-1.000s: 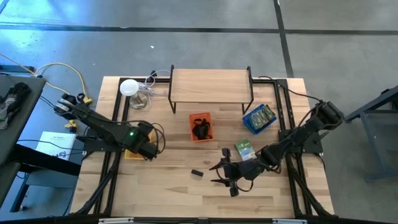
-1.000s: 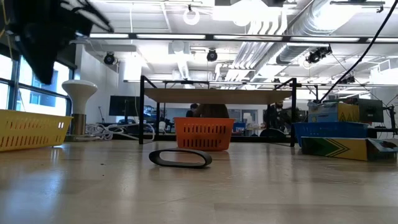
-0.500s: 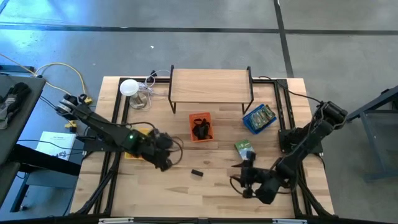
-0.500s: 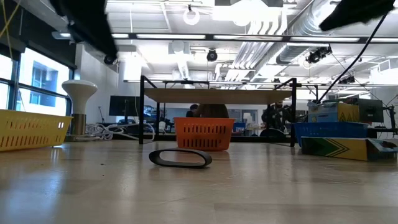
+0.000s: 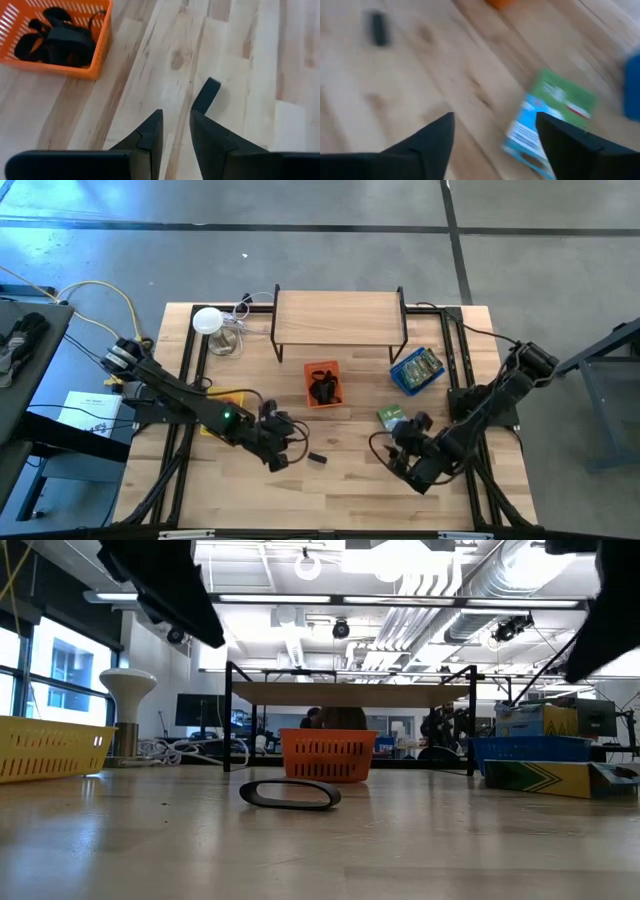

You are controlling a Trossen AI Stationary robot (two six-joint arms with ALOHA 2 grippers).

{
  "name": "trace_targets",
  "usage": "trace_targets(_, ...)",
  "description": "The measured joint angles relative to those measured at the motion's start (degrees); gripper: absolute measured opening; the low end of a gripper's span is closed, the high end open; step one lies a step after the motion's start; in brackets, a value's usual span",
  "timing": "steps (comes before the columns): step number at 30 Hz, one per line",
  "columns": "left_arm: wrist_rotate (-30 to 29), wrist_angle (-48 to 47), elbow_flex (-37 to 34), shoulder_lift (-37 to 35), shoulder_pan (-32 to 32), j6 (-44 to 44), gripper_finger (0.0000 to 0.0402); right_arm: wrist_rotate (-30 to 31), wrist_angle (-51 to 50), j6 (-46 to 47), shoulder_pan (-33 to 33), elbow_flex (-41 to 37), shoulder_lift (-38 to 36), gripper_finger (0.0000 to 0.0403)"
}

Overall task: Pick & Place Office Desk Supplies
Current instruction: Put the yellow crayon box into the blue bin

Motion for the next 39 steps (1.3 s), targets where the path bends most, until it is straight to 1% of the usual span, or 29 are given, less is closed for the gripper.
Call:
trace_targets(4,0.0,0.0,0.0,1.3,0.0,0.0,0.0091,-5.4,-8.2,4.4,-2.7,0.0,0.0,0.0314)
trace_targets(8,0.0,0.0,0.0,1.4,0.0,0.0,0.0091,-10.2,-9.1,7.8,-5.8,0.0,0.1,0.0348)
trace_targets(10,0.0,0.0,0.0,1.4,0.0,0.3,0.0091,-13.2,-9.1,7.9,-7.6,0.0,0.1,0.0359)
trace_targets(12,0.0,-0.1,0.0,1.4,0.0,0.4,0.0091,-14.8,-8.7,7.8,-9.3,-0.5,0.1,0.0366)
trace_targets(19,0.0,-0.4,0.0,1.4,0.0,0.5,0.0091,-15.8,-8.0,8.0,-11.8,-3.3,0.2,0.0370)
trace_targets(22,1.1,-0.3,0.0,1.4,0.0,0.5,0.0091,-15.8,-4.9,8.4,-12.5,-5.0,0.2,0.0369)
trace_targets(31,1.2,-0.3,0.0,1.4,-0.4,0.5,0.0091,-16.1,1.9,7.5,-14.9,-9.7,0.2,0.0370)
trace_targets(39,1.4,-0.3,0.0,1.4,-0.7,0.5,0.0091,-15.8,10.6,4.7,-15.4,-12.8,0.1,0.0370)
